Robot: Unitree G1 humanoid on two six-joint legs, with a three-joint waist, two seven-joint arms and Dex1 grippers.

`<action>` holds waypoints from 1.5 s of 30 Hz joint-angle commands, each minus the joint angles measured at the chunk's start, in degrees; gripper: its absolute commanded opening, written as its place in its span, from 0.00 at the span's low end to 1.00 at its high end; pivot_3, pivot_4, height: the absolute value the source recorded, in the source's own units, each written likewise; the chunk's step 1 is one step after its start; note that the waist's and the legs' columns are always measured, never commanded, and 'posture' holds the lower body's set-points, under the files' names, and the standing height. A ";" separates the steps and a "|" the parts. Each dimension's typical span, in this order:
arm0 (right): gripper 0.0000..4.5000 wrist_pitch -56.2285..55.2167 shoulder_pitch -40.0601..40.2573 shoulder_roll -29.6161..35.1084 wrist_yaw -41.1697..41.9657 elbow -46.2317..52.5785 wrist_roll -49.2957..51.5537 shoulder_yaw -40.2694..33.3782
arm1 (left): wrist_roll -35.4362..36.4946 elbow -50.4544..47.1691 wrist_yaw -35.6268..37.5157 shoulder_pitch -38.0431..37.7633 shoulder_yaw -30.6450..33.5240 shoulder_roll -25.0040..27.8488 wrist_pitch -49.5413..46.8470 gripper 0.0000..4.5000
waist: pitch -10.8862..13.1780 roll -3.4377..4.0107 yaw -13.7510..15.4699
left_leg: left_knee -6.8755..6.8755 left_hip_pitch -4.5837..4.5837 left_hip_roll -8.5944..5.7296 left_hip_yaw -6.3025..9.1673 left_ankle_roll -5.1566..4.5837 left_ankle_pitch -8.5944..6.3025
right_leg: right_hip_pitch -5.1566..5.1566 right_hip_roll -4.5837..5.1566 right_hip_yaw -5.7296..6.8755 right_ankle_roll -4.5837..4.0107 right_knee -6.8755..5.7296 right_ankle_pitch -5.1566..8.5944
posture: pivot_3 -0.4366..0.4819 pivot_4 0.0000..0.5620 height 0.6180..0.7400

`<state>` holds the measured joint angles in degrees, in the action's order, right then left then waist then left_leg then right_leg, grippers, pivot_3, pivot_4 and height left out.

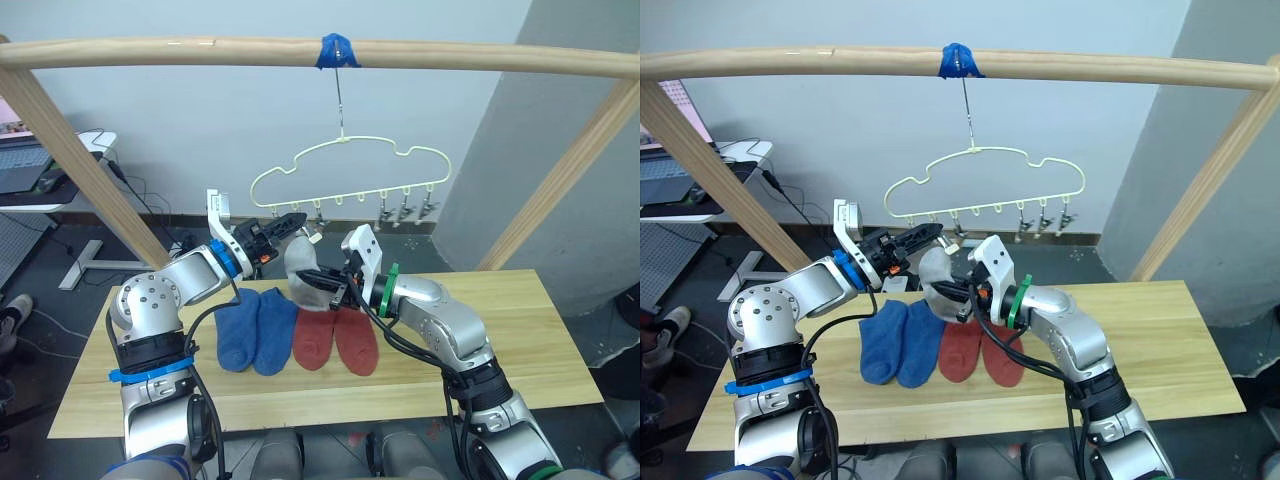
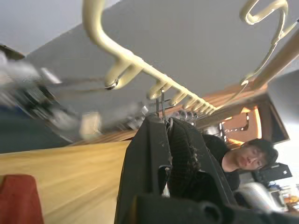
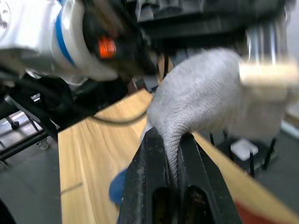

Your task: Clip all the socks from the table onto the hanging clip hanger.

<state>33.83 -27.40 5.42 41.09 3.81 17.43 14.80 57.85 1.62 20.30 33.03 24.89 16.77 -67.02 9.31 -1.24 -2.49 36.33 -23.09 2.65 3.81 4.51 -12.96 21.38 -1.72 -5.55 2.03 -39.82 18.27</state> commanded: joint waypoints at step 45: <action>0.06 2.96 -4.11 -7.47 -5.00 -5.52 6.01 -4.80 | 0.93 -7.98 3.07 -4.36 -3.62 7.02 5.99 1.00 | 0.01 0.01 0.69 | -0.26 -0.18 0.00 -0.02 0.02 0.00 | 0.14 0.05 0.02 -0.16 0.36 -0.09 | 0.53 0.23 1.00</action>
<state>35.63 -30.25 -0.37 37.02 -1.08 20.73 12.00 59.60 -2.85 22.06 29.12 21.56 22.02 -62.86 9.31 -1.23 -1.80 36.07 -23.27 2.67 3.79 4.52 -12.96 21.52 -1.67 -5.53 1.87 -39.46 18.18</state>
